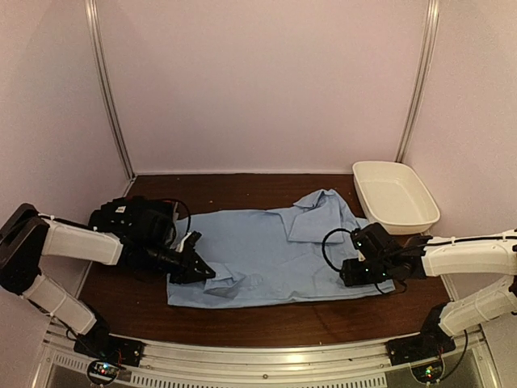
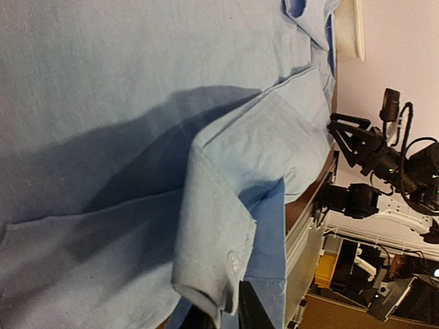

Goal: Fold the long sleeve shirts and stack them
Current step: Adjust the sleeve of the 1/3-folded shirt, then move the 1/3-folded shirt to the center of the board, then pick up the sleeve from the center of the board, then fold the 1/3-folded shirt at the center of the board.

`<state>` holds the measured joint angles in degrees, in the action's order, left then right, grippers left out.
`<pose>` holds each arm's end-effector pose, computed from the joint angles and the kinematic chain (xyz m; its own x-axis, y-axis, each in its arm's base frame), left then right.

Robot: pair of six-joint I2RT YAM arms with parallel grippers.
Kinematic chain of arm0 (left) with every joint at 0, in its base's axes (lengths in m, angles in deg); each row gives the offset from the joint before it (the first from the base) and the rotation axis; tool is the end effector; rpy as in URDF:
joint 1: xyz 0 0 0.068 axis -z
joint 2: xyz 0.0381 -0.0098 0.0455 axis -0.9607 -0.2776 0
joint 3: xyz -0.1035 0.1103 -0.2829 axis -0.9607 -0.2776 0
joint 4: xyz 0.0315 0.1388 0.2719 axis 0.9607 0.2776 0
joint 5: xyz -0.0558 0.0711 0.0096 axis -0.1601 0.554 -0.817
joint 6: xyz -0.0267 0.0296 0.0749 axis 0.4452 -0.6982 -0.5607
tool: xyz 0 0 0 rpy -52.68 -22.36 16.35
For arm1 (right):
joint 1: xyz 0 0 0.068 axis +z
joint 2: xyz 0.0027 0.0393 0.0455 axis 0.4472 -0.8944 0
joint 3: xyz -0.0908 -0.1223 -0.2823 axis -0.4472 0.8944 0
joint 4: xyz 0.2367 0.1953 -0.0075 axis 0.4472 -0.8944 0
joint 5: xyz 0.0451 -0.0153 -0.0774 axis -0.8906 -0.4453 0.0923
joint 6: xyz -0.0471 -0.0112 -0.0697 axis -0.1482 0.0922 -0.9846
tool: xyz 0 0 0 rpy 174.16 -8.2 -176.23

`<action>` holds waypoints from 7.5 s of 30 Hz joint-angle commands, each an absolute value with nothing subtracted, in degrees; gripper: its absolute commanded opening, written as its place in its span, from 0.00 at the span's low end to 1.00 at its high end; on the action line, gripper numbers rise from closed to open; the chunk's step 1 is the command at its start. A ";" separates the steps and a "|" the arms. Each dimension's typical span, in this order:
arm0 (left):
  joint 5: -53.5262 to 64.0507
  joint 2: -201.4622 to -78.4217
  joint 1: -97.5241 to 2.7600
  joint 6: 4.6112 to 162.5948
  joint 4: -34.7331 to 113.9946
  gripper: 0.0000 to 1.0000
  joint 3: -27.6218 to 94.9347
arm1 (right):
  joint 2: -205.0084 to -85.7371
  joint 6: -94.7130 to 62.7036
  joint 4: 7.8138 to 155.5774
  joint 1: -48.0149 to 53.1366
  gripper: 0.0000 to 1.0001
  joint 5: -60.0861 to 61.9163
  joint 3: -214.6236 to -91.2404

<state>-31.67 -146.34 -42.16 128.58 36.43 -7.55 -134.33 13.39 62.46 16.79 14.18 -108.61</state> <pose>0.2235 -0.2003 0.1440 -0.9965 -0.0753 0.0365 -0.0694 0.4995 -0.8635 0.1915 0.1708 0.1450 -0.8822 -0.0244 -0.4702 -0.1548 0.9582 0.2407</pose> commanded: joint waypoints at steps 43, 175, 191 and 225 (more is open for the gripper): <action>6.39 -158.88 -21.47 101.97 39.34 0.43 -0.11 | -146.80 15.64 60.73 20.62 0.56 24.38 -111.10; 21.81 -155.66 -37.14 81.87 72.45 0.92 33.97 | -116.09 6.11 32.27 14.12 0.00 23.80 -154.90; 19.60 -163.04 -40.01 69.87 76.72 0.93 37.33 | -109.94 6.92 23.19 14.09 0.00 25.88 -156.30; 11.55 -170.51 -42.33 84.18 69.53 0.88 49.81 | -108.65 7.66 13.93 14.12 0.00 27.62 -157.72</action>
